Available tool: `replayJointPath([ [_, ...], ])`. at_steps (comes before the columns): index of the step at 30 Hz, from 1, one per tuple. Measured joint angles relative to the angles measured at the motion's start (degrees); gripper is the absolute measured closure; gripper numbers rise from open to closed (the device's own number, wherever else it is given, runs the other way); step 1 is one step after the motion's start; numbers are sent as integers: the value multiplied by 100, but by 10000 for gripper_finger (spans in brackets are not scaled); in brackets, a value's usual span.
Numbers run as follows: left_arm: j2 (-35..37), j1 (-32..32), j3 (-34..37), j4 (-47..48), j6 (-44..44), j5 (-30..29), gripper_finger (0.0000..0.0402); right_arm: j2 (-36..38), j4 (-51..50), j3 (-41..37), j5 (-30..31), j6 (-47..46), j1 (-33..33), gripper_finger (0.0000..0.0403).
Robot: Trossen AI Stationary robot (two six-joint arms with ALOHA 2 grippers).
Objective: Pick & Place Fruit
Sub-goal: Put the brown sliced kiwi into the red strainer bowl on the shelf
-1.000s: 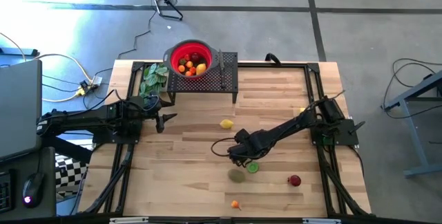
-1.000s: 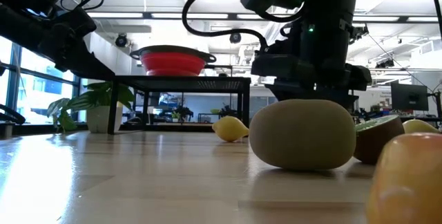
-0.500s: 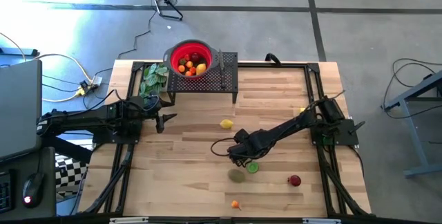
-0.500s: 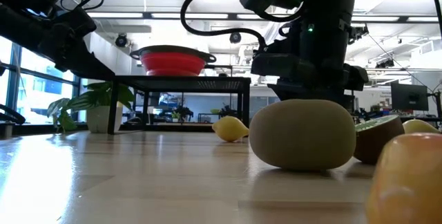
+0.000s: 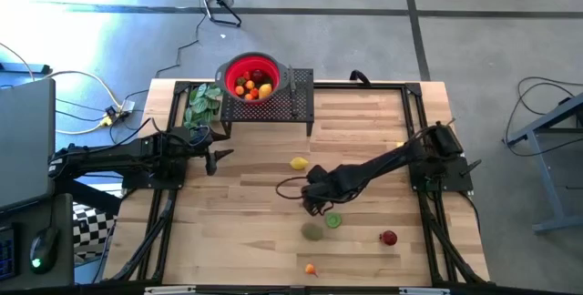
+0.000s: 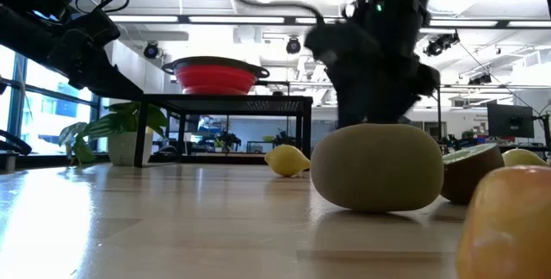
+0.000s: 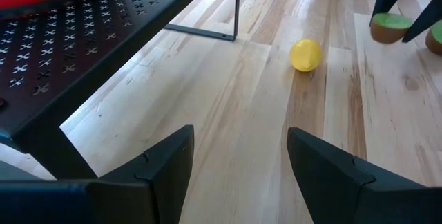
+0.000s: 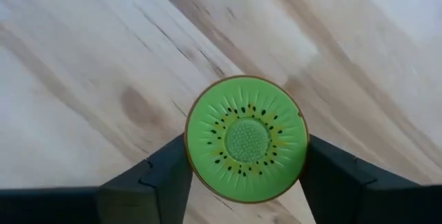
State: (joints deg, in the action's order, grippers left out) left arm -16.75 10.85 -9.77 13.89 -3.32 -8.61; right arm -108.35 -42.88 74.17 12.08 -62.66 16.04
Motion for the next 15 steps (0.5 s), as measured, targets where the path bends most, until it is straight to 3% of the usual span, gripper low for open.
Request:
replayJointPath([
  [4, 0, 0, 1, 0, -1, -15, 174, 250, 370, 2, 98, 201, -122, 172],
  [15, 0, 0, -1, 5, -1, -6, 174, 919, 2219, 11, 144, 1471, -1027, 188],
])
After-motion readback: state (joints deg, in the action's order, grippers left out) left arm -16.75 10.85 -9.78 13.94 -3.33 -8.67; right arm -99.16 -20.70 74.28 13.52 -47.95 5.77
